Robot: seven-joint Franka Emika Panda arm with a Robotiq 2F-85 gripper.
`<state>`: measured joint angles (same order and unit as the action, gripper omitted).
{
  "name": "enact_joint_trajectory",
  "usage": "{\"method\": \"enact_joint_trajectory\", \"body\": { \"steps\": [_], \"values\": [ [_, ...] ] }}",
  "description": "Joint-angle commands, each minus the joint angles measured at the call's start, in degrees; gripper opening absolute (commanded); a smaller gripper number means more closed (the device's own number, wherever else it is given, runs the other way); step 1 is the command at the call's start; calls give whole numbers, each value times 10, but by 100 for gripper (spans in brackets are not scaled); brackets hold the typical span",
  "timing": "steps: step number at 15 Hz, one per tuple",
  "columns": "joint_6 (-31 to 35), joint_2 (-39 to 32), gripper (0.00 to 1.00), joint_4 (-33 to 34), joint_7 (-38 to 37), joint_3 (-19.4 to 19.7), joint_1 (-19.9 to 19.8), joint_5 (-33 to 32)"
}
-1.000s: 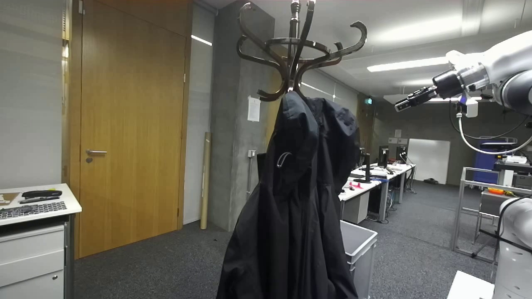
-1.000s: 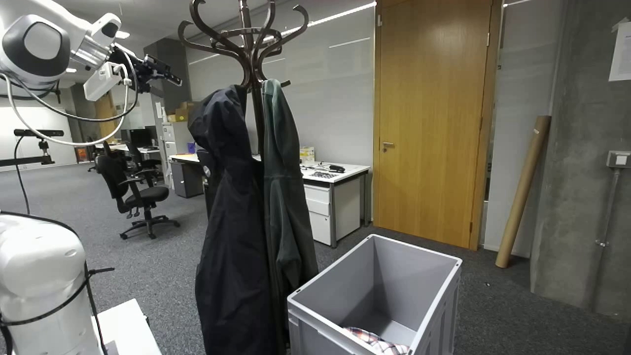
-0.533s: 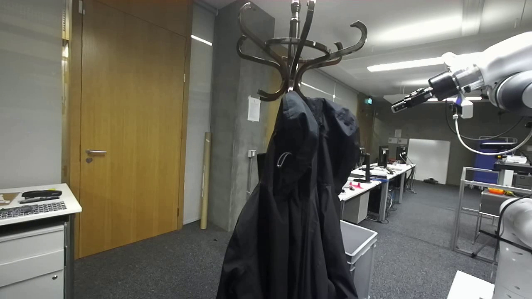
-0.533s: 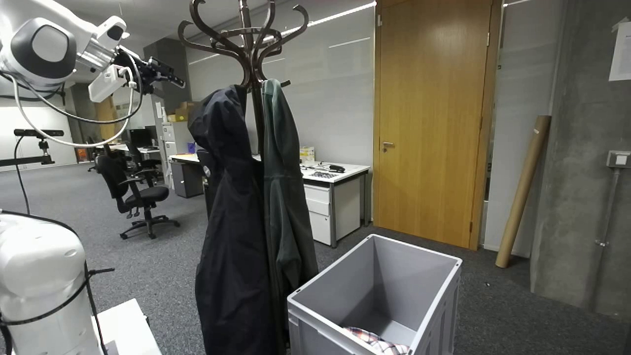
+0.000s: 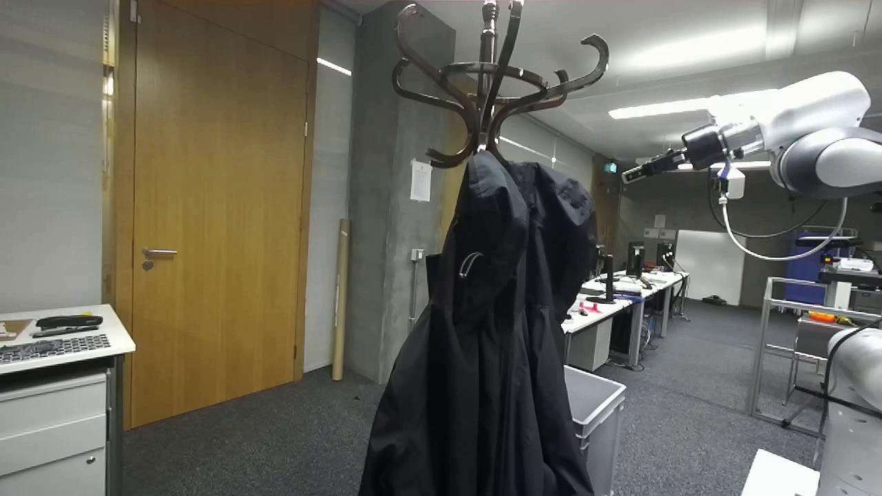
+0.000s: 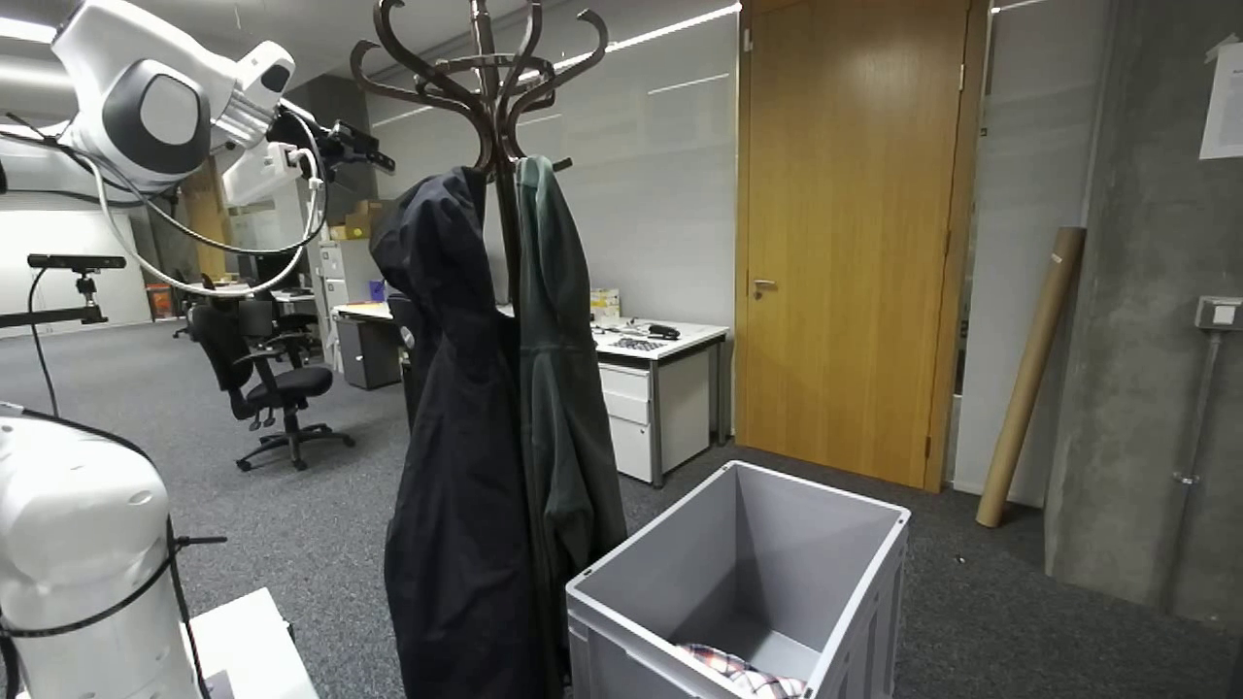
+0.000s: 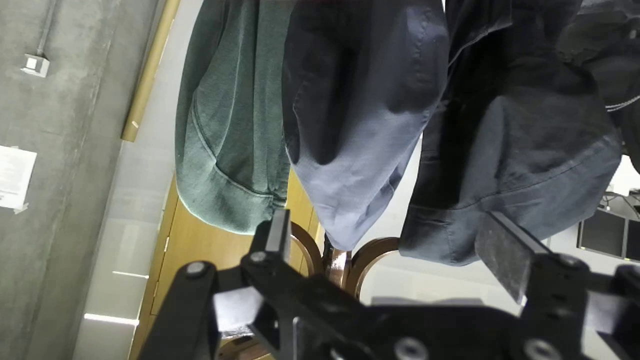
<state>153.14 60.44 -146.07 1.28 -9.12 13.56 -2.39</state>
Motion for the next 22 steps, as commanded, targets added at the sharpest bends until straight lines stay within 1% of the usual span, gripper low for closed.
{"method": "enact_joint_trajectory", "body": {
  "steps": [1,6,13,19,22],
  "values": [
    [44,-41,100,7,15,22,20,18],
    [70,-80,100,14,26,42,44,30],
    [100,-117,100,23,35,65,73,35],
    [156,-151,100,26,50,71,72,22],
    [172,-167,100,31,57,73,75,20]
  ]
}}
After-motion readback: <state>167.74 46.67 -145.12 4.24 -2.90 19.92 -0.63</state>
